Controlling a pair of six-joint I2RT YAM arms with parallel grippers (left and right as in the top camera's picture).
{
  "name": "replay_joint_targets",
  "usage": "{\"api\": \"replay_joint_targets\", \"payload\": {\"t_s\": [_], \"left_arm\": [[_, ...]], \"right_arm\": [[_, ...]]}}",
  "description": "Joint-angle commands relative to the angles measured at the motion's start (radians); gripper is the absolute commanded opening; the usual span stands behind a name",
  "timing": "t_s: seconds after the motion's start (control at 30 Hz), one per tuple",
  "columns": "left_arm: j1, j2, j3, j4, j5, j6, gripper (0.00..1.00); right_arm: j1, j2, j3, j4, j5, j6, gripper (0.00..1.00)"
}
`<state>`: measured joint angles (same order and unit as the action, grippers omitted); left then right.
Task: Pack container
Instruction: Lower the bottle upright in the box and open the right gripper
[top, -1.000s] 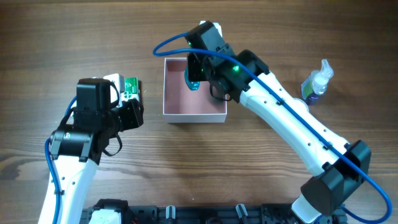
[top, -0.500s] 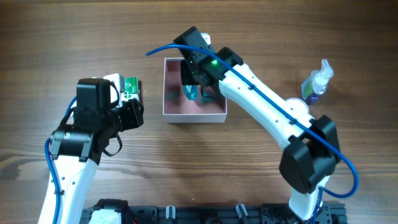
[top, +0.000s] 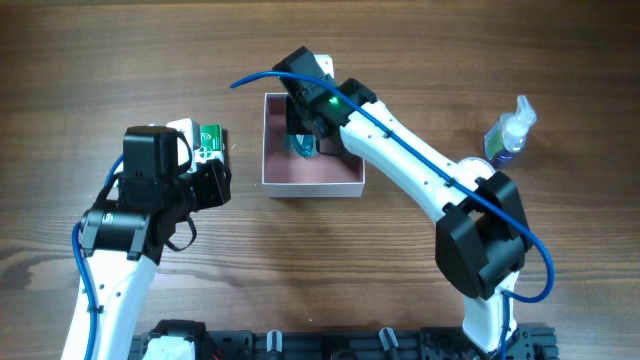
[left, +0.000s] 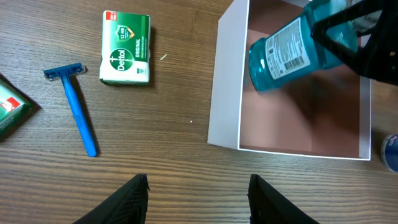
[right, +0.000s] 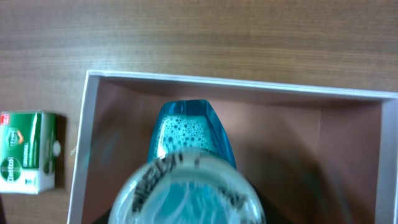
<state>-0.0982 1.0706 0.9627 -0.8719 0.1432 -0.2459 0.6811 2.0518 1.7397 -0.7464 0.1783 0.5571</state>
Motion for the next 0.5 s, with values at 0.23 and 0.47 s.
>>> {"api": "replay_joint_targets", "payload": {"t_s": [0.23, 0.47], "left_arm": [[-0.005, 0.005, 0.021, -0.005, -0.006, 0.002, 0.52], [-0.005, 0.005, 0.021, -0.009, -0.006, 0.002, 0.53]], "right_arm": [[0.003, 0.010, 0.026, 0.040, 0.063, 0.017, 0.04], [0.003, 0.010, 0.026, 0.057, 0.069, -0.016, 0.04]]}}
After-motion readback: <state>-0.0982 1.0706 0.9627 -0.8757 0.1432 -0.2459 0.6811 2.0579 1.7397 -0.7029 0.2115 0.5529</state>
